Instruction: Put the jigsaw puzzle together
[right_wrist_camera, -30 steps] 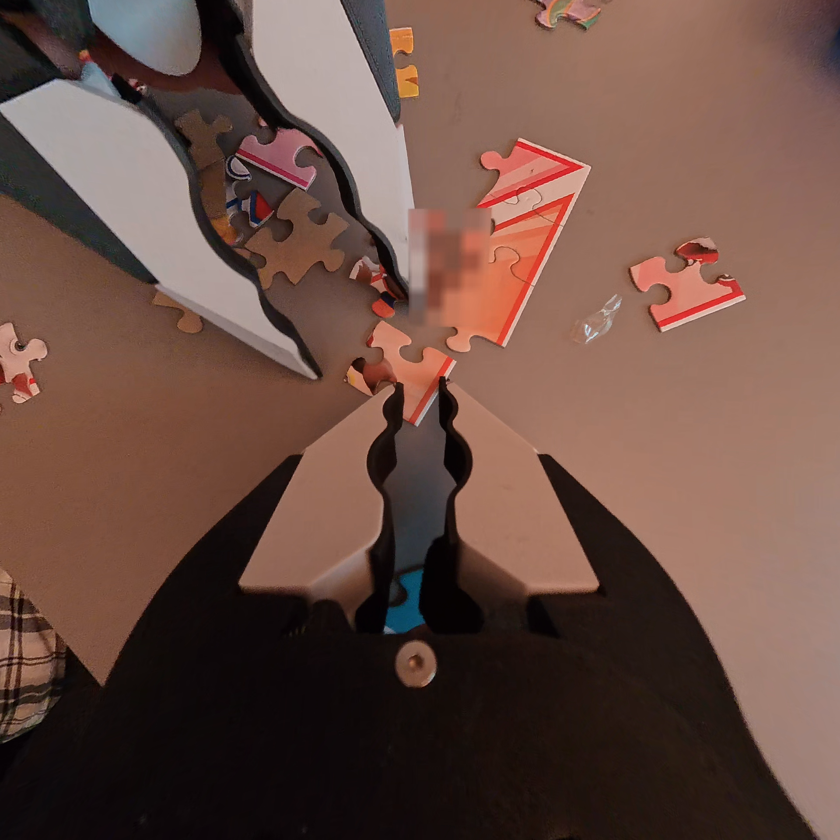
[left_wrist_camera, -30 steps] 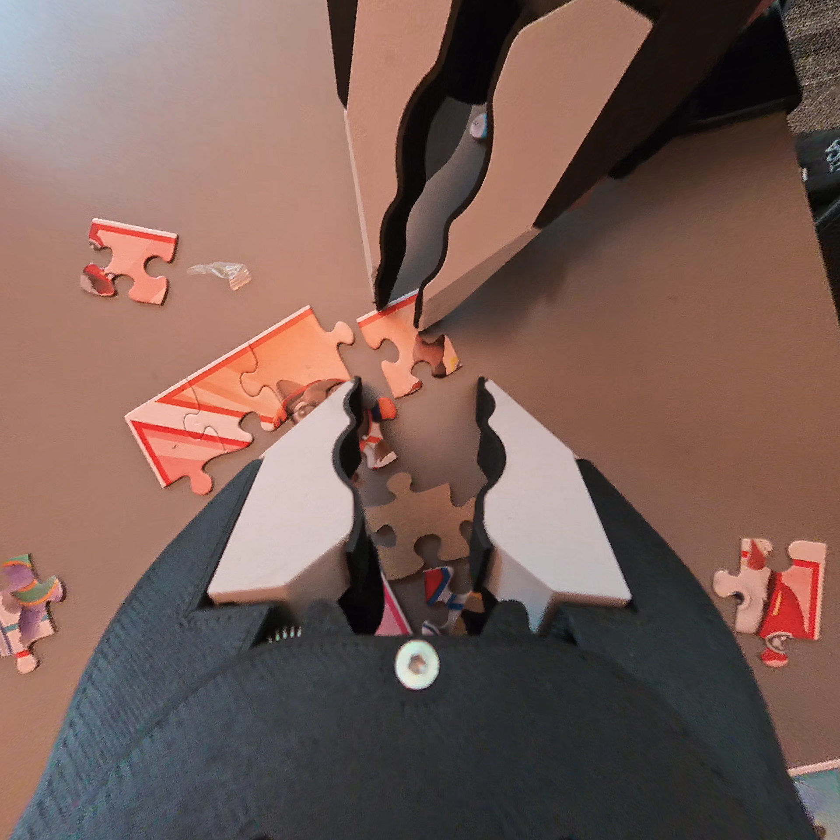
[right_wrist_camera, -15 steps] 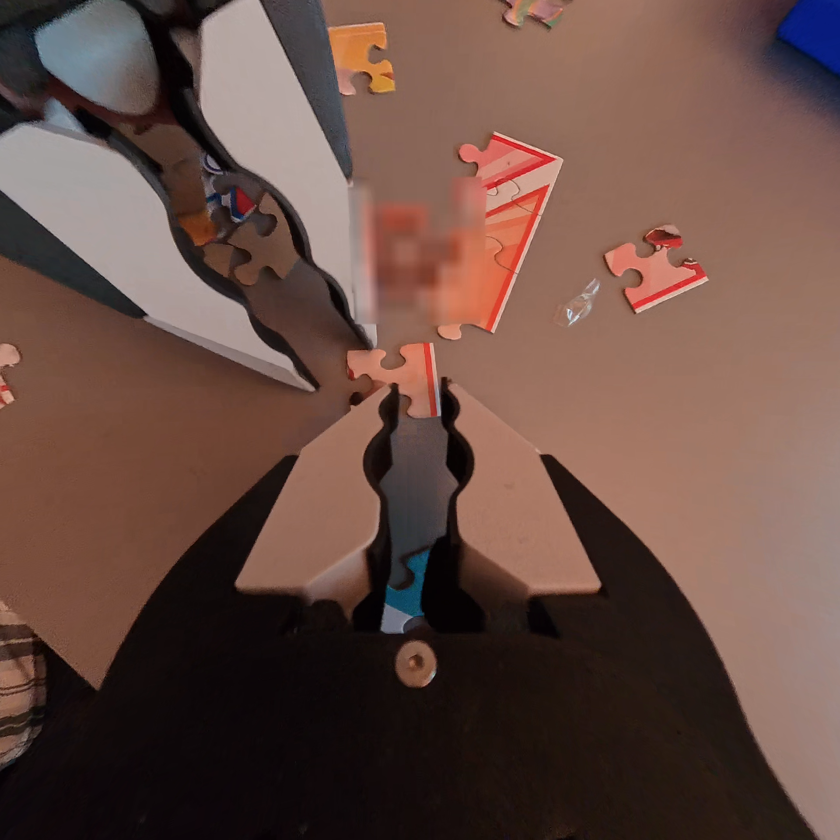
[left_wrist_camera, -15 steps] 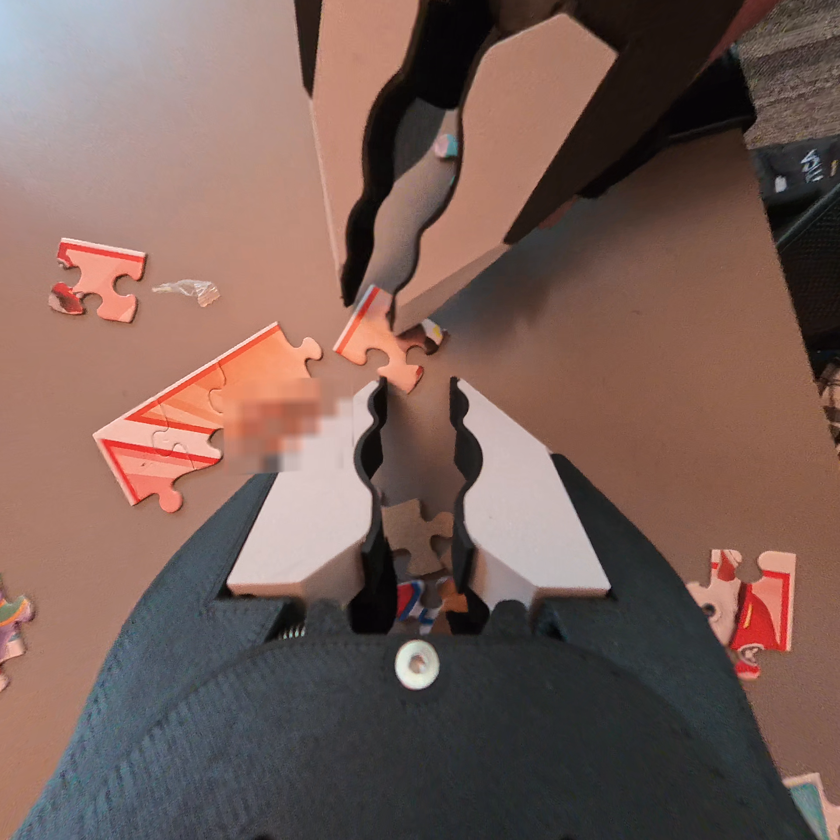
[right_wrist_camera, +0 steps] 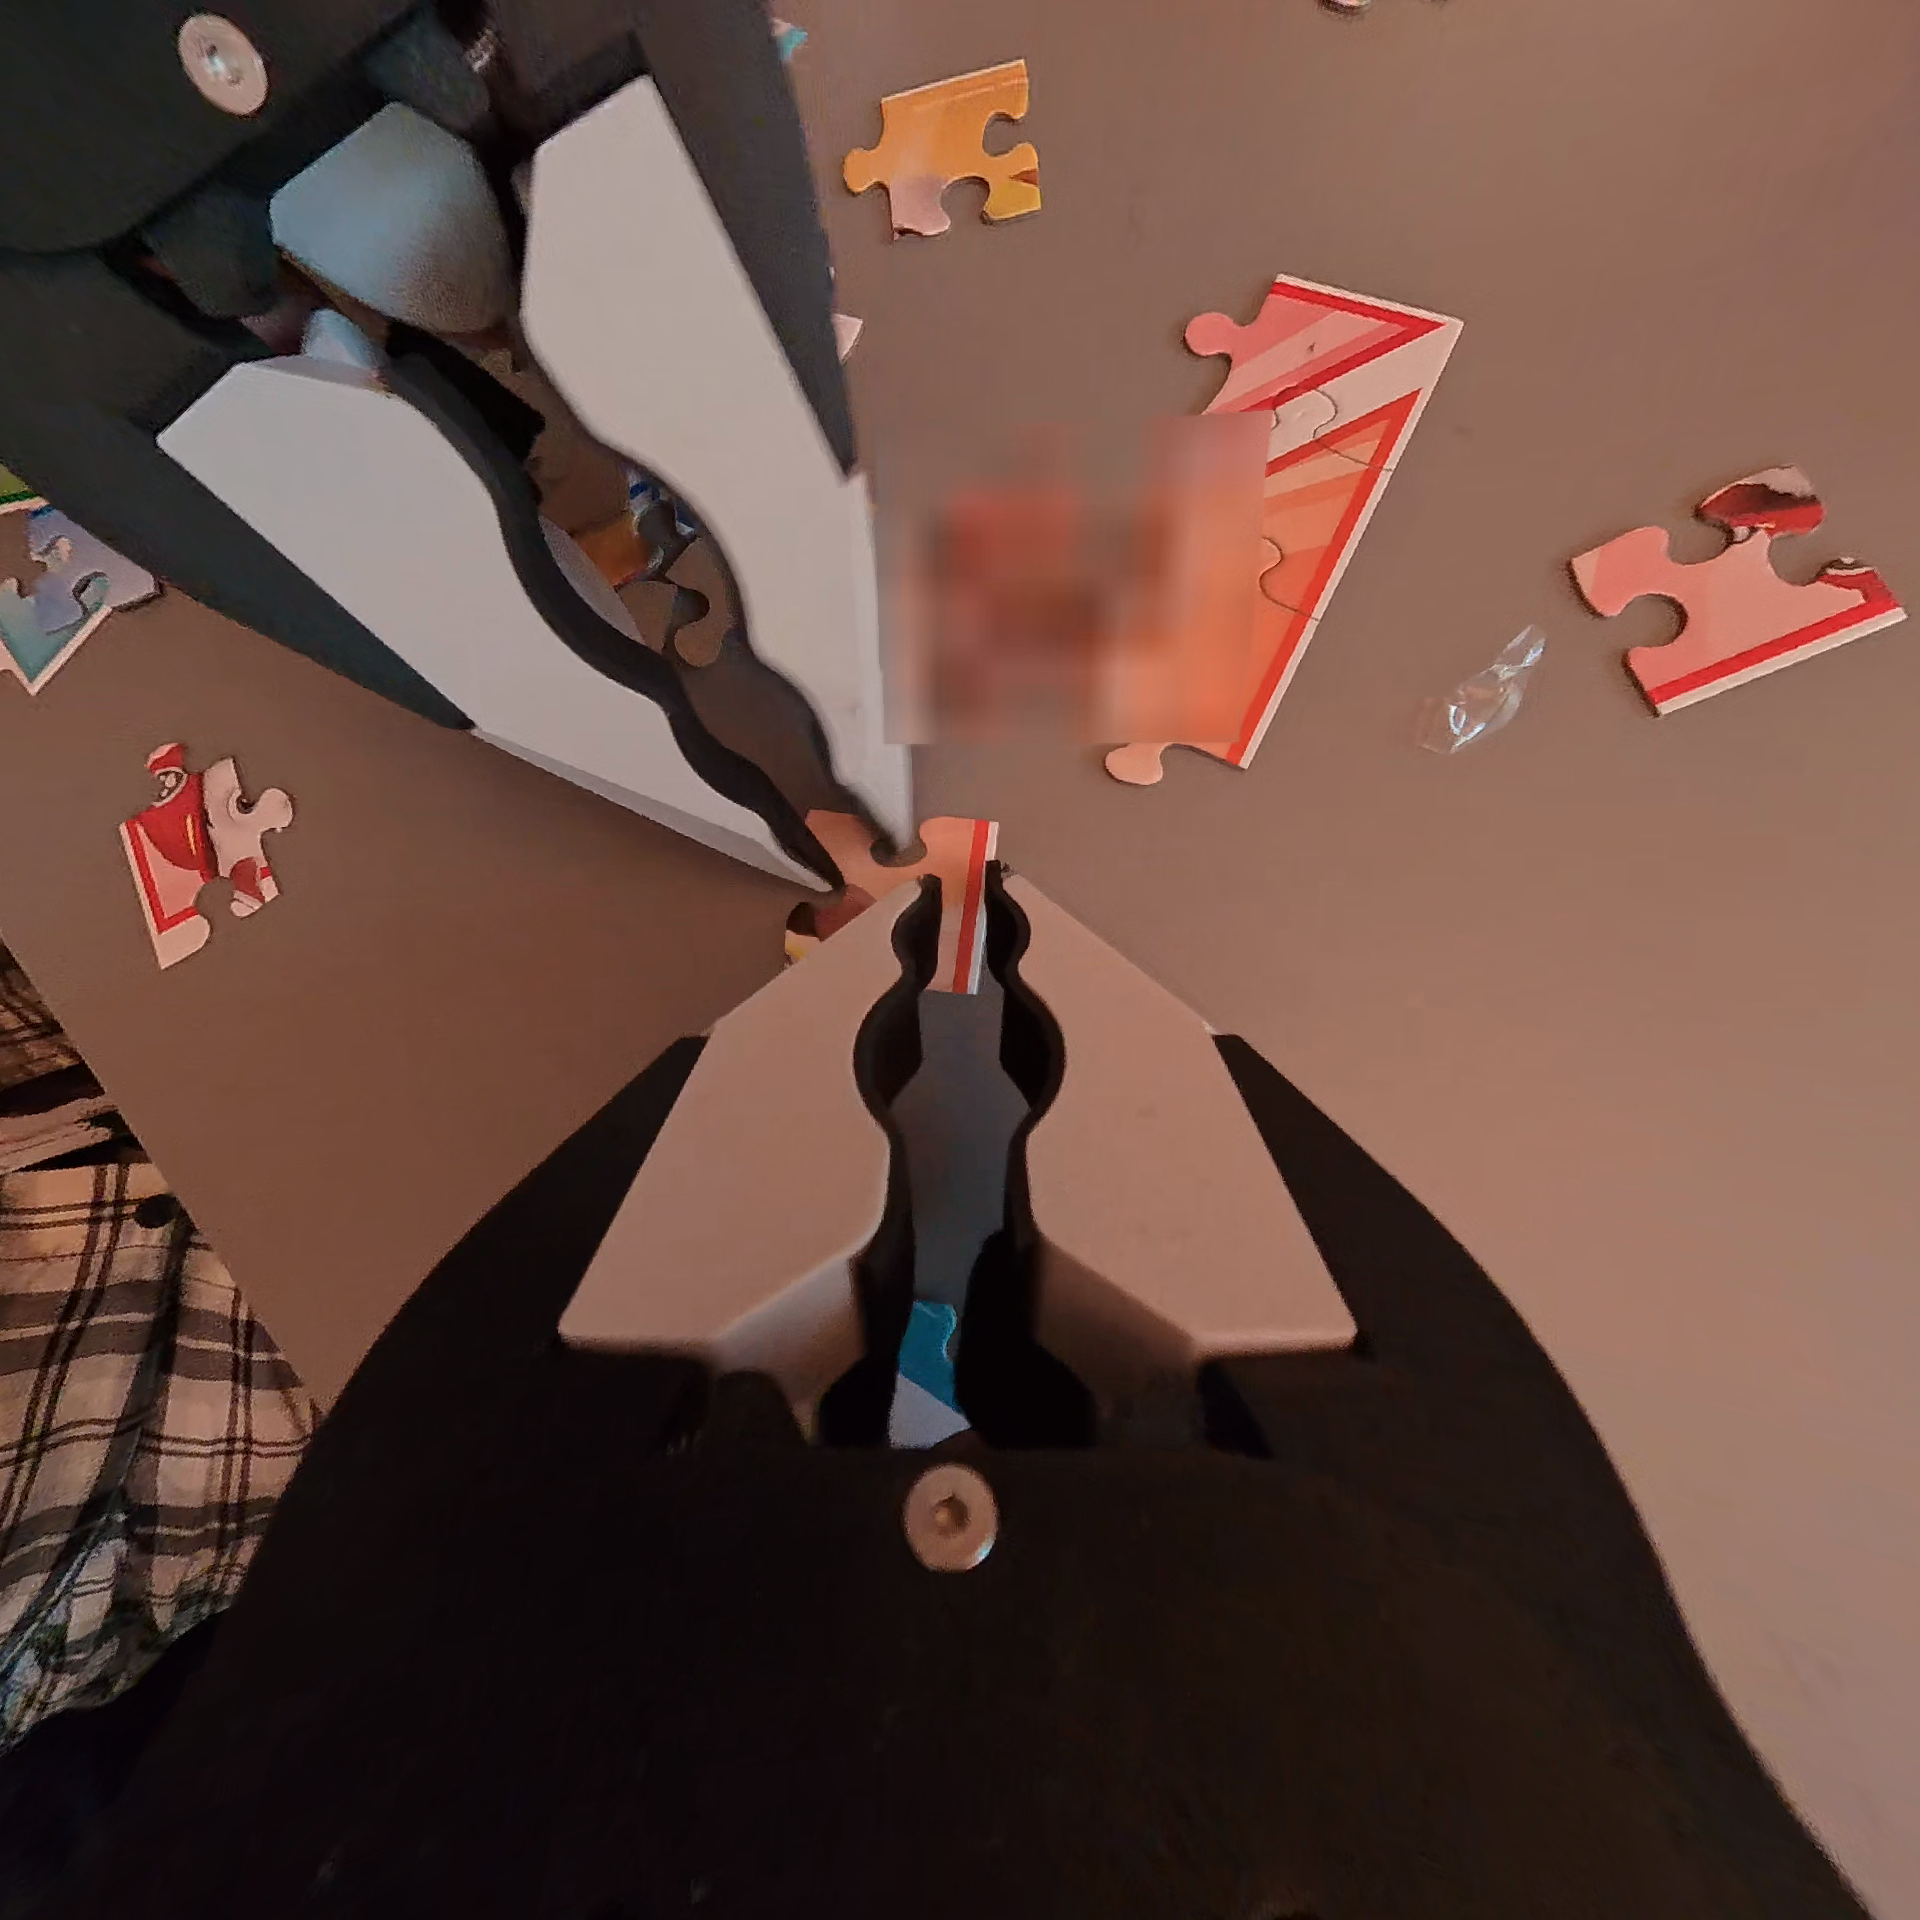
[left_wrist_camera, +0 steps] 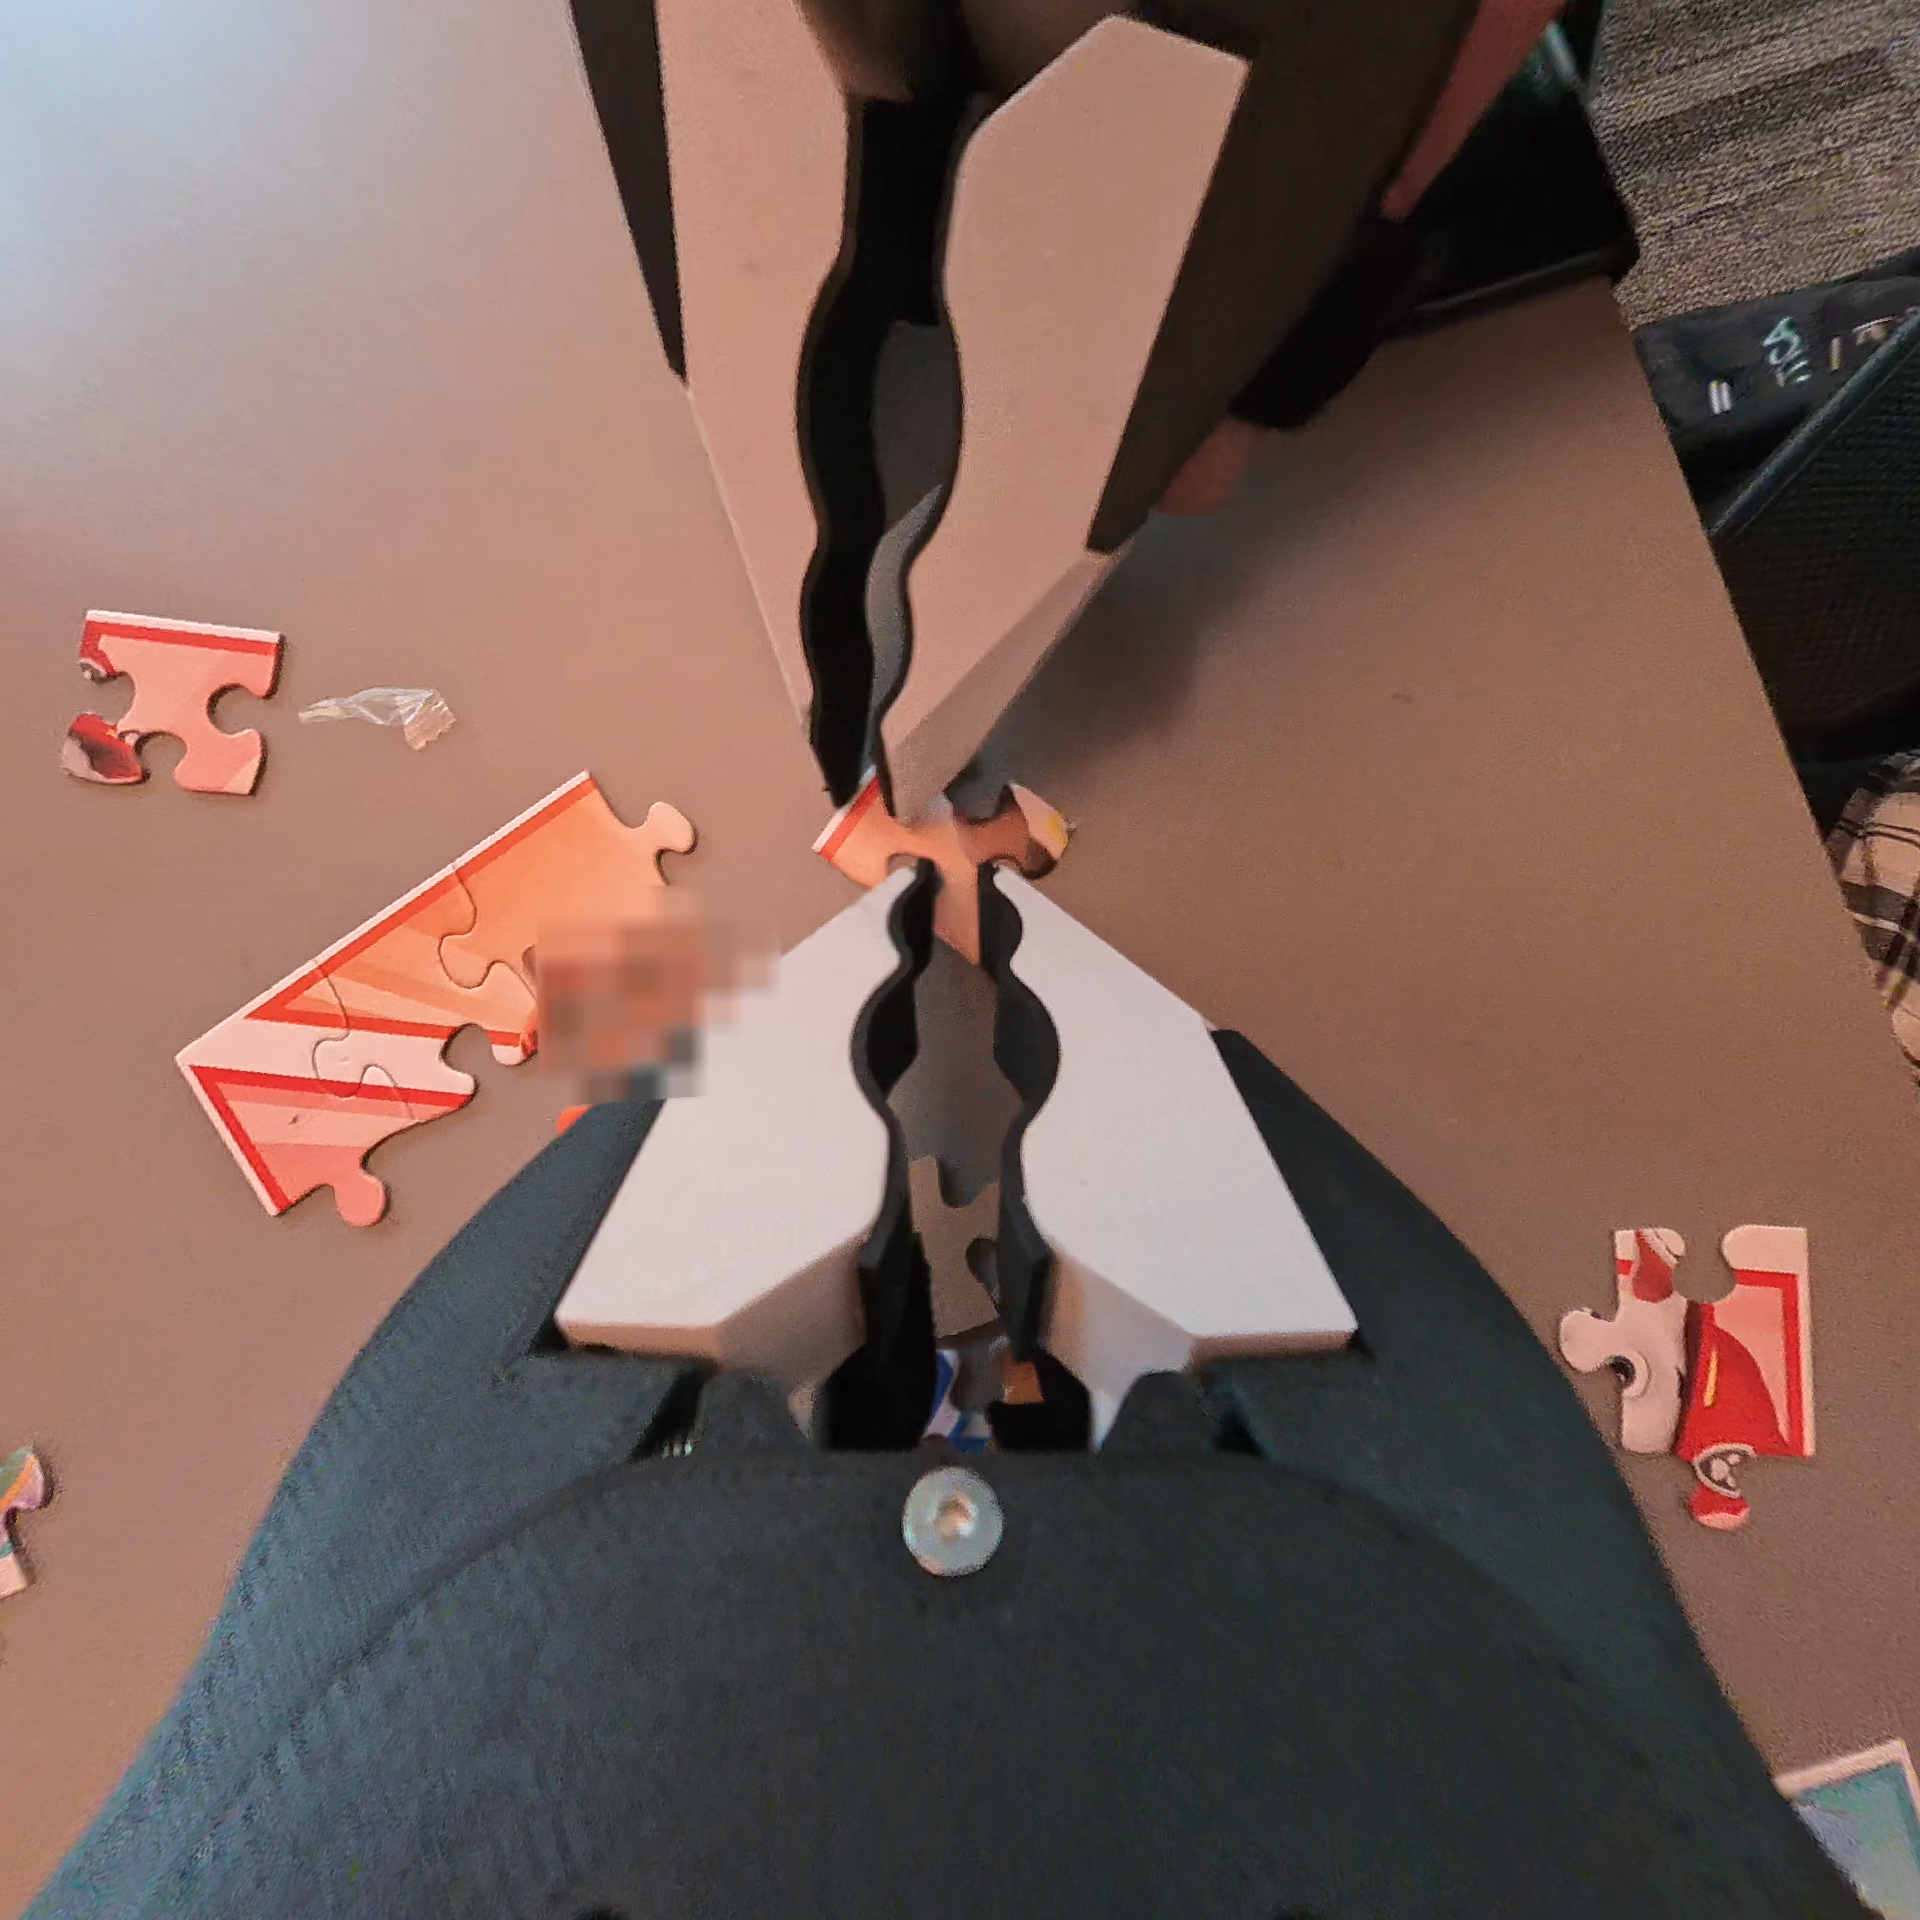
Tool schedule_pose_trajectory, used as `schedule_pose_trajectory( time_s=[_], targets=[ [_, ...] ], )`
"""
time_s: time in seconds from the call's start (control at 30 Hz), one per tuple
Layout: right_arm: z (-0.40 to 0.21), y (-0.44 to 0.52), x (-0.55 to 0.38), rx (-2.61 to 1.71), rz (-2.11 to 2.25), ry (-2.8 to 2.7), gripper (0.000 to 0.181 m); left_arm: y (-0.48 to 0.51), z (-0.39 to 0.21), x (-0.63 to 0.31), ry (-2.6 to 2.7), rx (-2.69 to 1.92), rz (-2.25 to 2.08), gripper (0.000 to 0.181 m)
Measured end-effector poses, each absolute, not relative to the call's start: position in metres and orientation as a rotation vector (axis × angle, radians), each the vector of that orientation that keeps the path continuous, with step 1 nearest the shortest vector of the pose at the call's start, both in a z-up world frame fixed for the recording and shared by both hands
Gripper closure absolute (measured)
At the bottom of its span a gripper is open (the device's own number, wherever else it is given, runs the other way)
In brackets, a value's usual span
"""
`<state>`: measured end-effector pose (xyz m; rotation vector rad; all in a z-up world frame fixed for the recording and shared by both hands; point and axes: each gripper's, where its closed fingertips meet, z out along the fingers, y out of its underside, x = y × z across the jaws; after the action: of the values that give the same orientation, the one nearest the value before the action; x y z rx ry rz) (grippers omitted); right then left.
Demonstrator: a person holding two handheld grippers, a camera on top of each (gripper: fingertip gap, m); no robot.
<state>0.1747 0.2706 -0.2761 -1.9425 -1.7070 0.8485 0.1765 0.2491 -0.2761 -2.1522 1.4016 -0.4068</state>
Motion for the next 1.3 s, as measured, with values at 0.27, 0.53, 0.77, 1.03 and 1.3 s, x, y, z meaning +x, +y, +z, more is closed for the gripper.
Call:
schedule_pose_trajectory(
  time_s=[0.27, 0.53, 0.77, 1.03, 1.3],
  targets=[
    [-0.275, 0.270, 0.176, -1.932, 0.819, -1.683, 0.181, 0.249, -0.276, 0.178, 1.437, -2.079, -0.304, 0.178],
    [-0.275, 0.270, 0.188, -1.952, 0.789, -1.691, 0.158, 0.246, -0.275, 0.180, 1.552, -1.905, -0.060, 0.181],
    [-0.276, 0.245, 0.194, -1.894, 0.745, -1.785, 0.175, 0.222, -0.276, 0.191, 1.601, -1.917, -0.197, 0.181],
    [-0.261, 0.185, 0.244, -2.030, 0.879, -1.486, 0.159, 0.176, -0.276, 0.218, 1.758, -1.828, -0.337, 0.181],
    [-0.275, 0.123, 0.282, -2.194, 1.306, -0.883, 0.149, 0.143, -0.277, 0.248, 1.873, -1.704, -0.355, 0.181]
  ],
)
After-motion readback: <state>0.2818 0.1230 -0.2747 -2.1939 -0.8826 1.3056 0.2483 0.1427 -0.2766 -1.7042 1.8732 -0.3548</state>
